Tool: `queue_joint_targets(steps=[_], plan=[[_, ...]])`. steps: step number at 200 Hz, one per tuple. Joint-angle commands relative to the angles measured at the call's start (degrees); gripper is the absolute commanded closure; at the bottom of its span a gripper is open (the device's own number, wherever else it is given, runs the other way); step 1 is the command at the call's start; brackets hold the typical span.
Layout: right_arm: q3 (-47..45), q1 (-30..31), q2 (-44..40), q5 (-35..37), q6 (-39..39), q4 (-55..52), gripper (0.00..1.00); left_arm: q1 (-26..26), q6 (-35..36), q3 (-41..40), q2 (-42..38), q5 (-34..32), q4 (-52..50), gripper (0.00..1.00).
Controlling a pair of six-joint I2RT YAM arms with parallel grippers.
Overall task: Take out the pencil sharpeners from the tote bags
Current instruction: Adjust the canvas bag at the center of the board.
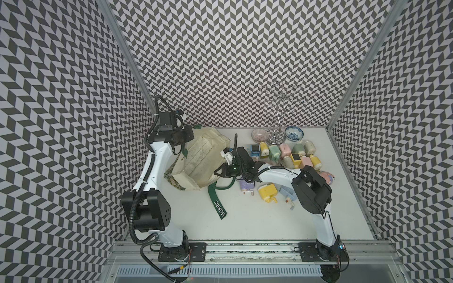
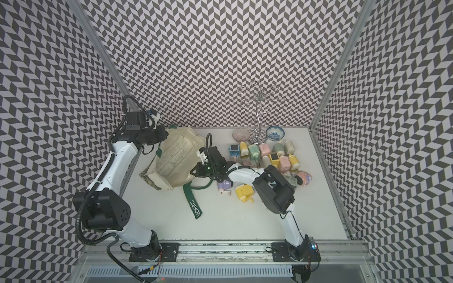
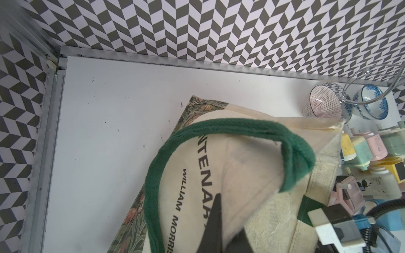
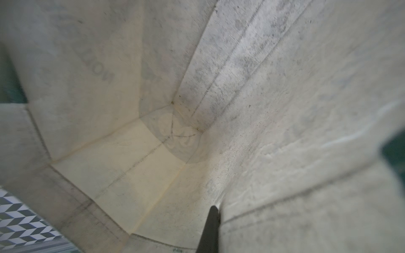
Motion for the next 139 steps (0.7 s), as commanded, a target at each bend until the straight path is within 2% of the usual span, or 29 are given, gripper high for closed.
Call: queue_joint_targets(steps=[1,32,63,93,107,126,139], plan=[[5.0,-2.4,-5.1,-1.7,-5.5,-4.2,1.0,2.1,-2.9,1.0,2.0,4.9,2.3,1.0],[9.8,-6.2,-6.4,-2.5,-8.4,-10.1,1.0,2.9,-3.2,0.3,5.3,8.0,3.8,1.0],[15.8,-9.1,-3.9,-4.7,-9.6,-14.8,1.0,3.3,-3.9,-3.0,6.2,9.5,7.4,0.95],[25.3,-10.2,2.2,-4.8,-12.3,-21.2,1.0,4.0,-4.1,-2.9,6.5,10.8,8.8,0.77],[28.8,-10.3,4.6,-3.8,-13.5,-23.3,0.91,4.3,-4.1,-3.5,5.4,11.4,10.0,0.66],[29.6,-10.6,5.4,-2.7,-13.9,-23.1,0.7,4.7,-3.9,-4.8,4.0,11.5,11.5,0.39],[29.7,-10.9,5.5,-2.2,-14.2,-22.9,0.61,5.0,-3.7,-5.6,3.2,11.6,12.0,0.32]])
